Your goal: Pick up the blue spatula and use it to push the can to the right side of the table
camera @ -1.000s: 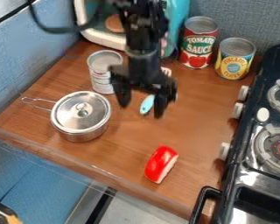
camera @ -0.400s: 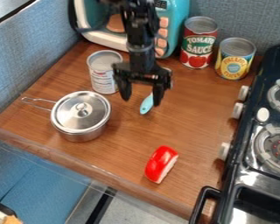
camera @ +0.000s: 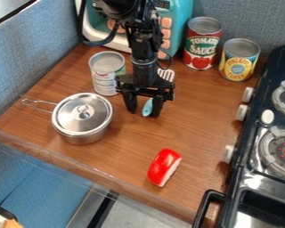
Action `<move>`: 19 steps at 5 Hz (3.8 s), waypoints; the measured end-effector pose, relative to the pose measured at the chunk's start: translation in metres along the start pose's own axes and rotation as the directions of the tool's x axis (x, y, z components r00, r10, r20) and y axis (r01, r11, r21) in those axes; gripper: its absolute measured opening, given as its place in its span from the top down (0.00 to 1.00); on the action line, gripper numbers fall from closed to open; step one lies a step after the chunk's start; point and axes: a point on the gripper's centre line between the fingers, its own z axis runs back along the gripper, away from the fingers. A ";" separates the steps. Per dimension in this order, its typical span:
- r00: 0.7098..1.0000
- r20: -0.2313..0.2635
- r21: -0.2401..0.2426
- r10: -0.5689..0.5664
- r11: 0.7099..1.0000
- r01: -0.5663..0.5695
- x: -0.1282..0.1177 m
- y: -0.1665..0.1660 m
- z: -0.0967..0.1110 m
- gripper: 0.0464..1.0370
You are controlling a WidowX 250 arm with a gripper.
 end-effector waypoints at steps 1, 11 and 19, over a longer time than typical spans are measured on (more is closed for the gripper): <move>1.000 0.016 0.005 -0.008 1.000 0.008 0.001 0.001 -0.001 0.60; 0.993 -0.030 0.069 0.118 0.991 -0.116 -0.027 0.166 0.057 0.72; 0.998 -0.041 0.069 -0.047 0.996 0.050 -0.005 0.006 0.079 0.72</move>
